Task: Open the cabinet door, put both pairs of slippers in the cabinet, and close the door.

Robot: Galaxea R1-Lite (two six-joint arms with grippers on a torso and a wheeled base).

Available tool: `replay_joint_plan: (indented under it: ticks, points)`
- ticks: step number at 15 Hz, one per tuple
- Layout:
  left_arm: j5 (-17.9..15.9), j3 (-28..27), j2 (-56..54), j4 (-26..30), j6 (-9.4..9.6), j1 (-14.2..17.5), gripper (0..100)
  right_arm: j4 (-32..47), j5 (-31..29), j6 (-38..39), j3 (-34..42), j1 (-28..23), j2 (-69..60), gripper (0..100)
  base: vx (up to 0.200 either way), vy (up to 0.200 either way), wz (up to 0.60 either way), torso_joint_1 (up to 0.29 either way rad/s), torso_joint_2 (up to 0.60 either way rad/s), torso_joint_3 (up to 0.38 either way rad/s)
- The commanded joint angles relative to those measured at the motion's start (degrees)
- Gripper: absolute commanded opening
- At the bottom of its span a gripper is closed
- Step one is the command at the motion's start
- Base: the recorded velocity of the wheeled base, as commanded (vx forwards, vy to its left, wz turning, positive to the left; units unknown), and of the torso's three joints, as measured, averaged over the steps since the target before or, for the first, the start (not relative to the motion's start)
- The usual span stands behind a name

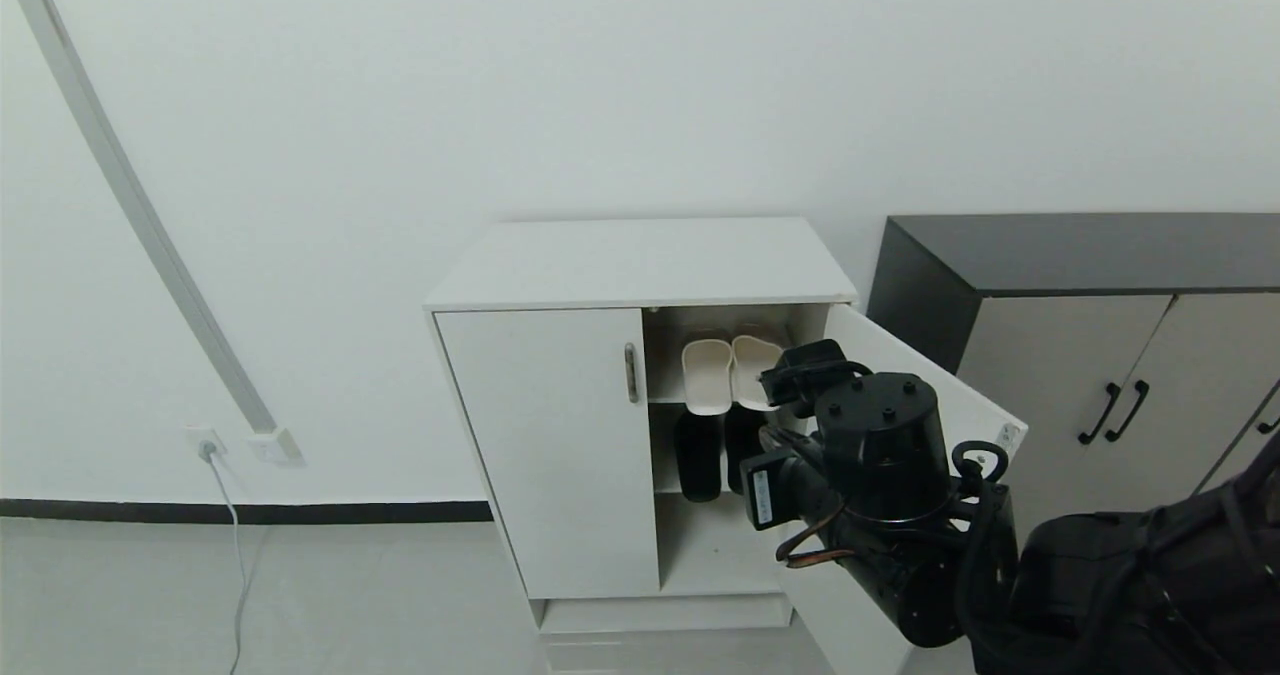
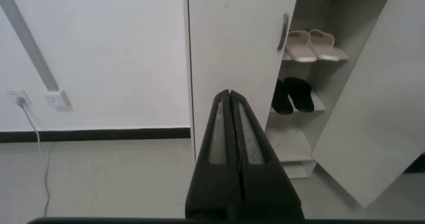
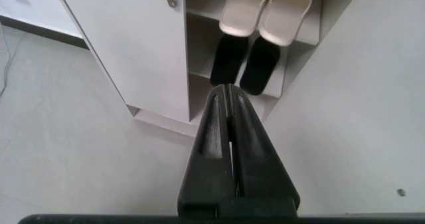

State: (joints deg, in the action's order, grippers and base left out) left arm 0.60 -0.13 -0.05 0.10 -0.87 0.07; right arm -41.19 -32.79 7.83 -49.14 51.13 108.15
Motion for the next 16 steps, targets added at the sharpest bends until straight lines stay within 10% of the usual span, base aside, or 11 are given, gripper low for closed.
replay_joint_plan:
  ticks: [1, 8, 16]
  points:
    - [0.0, 0.0, 0.0, 0.0, -0.01, 0.0, 0, 0.0, 0.0, 0.0, 0.1, 0.0, 0.0, 0, 0.0, 0.0, 0.0, 0.237, -0.56, -0.325]
    - [0.0, 0.0, 0.0, 0.0, -0.01, 0.0, 0, -0.1, 0.2, 0.1, 0.4, -0.2, -0.1, 0, 0.0, 0.0, 0.0, 0.252, -0.58, -0.323]
    - [0.0, 0.0, 0.0, 0.0, -0.01, 0.0, 0, 0.0, 0.2, 0.0, 0.8, -0.2, -0.1, 0, 0.0, 0.0, 0.0, 0.019, -0.04, -0.021]
